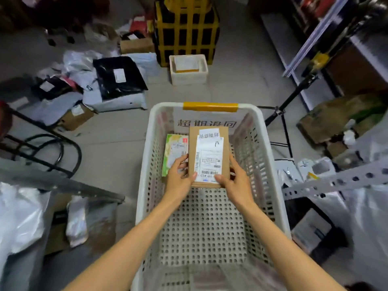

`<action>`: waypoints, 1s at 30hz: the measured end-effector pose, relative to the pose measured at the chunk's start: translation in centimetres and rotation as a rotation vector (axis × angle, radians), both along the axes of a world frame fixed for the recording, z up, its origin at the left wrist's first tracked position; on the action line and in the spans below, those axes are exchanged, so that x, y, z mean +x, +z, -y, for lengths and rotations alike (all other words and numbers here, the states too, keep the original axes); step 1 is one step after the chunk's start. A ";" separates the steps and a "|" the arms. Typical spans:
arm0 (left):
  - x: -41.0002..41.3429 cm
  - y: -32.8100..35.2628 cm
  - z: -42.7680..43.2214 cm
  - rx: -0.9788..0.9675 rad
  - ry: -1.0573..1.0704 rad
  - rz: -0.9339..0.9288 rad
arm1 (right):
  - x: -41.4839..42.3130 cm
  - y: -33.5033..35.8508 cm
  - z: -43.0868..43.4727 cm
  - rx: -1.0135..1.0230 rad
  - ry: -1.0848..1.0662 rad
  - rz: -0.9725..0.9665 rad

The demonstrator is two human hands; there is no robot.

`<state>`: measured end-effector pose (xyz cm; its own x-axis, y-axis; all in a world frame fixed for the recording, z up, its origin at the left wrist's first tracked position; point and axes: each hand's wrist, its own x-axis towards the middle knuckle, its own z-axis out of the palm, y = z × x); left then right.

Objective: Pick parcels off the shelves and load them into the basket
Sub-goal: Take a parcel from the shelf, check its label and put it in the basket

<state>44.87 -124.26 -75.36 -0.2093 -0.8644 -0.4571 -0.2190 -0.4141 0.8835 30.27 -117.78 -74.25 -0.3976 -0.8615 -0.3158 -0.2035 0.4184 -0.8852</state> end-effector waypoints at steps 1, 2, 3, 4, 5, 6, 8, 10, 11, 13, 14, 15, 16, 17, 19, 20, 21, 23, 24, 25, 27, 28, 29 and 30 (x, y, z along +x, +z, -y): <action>-0.2 -1.3 0.8 0.021 -0.012 0.010 | -0.1 -1.3 0.8 0.022 -0.009 0.003; -0.5 -2.5 1.7 0.034 -0.033 0.022 | -0.3 -2.4 1.8 0.040 -0.029 0.002; -0.9 -3.7 2.7 0.037 -0.055 0.041 | -0.4 -3.4 2.8 0.053 -0.049 0.005; -1.1 -5.0 3.6 0.043 -0.070 0.064 | -0.7 -4.5 3.9 0.071 -0.053 0.007; -1.3 -6.0 4.6 0.057 -0.074 0.080 | -0.9 -5.8 4.9 0.096 -0.055 0.004; -1.6 -7.0 5.6 0.082 -0.087 0.096 | -1.2 -7.1 5.9 0.127 -0.063 -0.001; -2.3 -8.8 7.7 0.129 -0.175 0.169 | -2.0 -9.5 7.8 0.181 -0.092 0.002; -3.1 -10.5 9.8 0.134 -0.315 0.317 | -2.7 -11.7 9.4 0.245 -0.128 -0.008; -3.5 -11.3 10.8 0.115 -0.378 0.401 | -3.1 -12.8 10.0 0.275 -0.139 -0.031; -4.1 -12.4 12.7 0.045 -0.518 0.575 | -3.8 -15.1 11.3 0.313 -0.147 -0.057; -4.1 -12.9 13.5 0.005 -0.600 0.649 | -3.9 -16.3 12.0 0.321 -0.154 -0.054; -4.1 -13.2 14.2 -0.034 -0.675 0.707 | -3.9 -17.6 12.6 0.323 -0.155 -0.050; -4.1 -13.6 14.8 -0.071 -0.735 0.752 | -3.8 -18.7 13.2 0.316 -0.152 -0.046; -4.0 -14.1 15.3 -0.104 -0.777 0.794 | -3.5 -19.7 13.8 0.316 -0.144 -0.040; -3.8 -15.1 15.7 -0.134 -0.823 0.861 | -3.0 -21.7 14.6 0.331 -0.161 -0.015; -3.8 -15.4 15.7 -0.123 -0.831 0.873 | -2.8 -22.5 14.7 0.330 -0.174 -0.002; -3.9 -15.7 15.7 -0.112 -0.836 0.878 | -2.7 -23.2 14.6 0.317 -0.180 -0.003; -3.9 -16.2 15.9 -0.116 -0.848 0.889 | -2.7 -24.8 14.1 0.292 -0.184 -0.024; -3.8 -16.4 16.0 -0.127 -0.854 0.896 | -2.8 -25.1 14.0 0.288 -0.176 -0.033; -3.7 -16.4 16.2 -0.142 -0.855 0.908 | -2.9 -25.5 14.0 0.291 -0.159 -0.056; -3.5 -16.4 16.5 -0.168 -0.863 0.944 | -3.1 -25.0 14.2 0.330 -0.081 -0.135; -3.4 -16.1 16.6 -0.182 -0.870 0.957 | -3.1 -24.4 14.3 0.355 -0.030 -0.210; -3.4 -15.8 16.7 -0.192 -0.874 0.963 | -3.0 -23.5 14.4 0.369 0.021 -0.296; -3.4 -15.3 16.8 -0.199 -0.876 0.959 | -2.9 -22.1 14.5 0.370 0.072 -0.356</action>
